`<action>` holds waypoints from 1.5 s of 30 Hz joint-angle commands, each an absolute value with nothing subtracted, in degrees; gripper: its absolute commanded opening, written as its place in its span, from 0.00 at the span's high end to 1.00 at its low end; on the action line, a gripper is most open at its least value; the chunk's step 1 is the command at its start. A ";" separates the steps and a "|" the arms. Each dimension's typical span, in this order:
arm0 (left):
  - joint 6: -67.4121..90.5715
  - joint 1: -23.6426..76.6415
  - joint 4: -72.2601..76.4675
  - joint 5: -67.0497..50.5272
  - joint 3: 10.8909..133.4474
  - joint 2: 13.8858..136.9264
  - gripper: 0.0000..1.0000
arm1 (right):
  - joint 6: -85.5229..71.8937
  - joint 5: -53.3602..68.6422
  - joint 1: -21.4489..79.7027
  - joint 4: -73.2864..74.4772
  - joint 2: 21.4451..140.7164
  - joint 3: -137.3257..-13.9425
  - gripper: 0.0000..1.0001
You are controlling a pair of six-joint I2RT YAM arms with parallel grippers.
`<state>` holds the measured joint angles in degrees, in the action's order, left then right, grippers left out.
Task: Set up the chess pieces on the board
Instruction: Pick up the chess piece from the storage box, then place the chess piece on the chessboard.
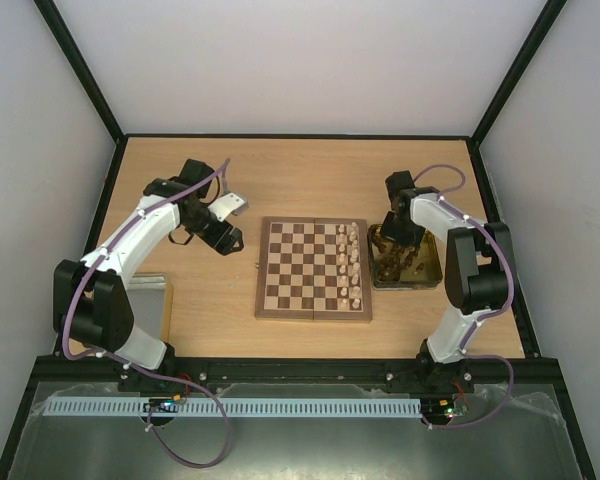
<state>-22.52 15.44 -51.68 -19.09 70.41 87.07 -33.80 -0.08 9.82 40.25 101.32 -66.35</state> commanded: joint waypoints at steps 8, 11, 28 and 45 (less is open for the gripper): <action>-22.05 15.17 -52.65 -20.39 72.21 87.25 0.19 | -33.44 -3.52 9.74 44.48 97.78 -67.57 0.98; -22.15 15.15 -52.49 -20.56 72.33 87.37 0.18 | -33.03 -5.05 10.73 46.72 96.15 -69.51 0.98; -18.28 9.44 -49.38 -17.64 73.00 87.48 0.18 | -33.63 -4.80 35.13 63.93 105.96 -105.92 0.98; -15.74 6.83 -45.49 -13.12 69.87 85.56 0.17 | -31.09 4.39 44.74 62.09 124.97 -118.08 0.98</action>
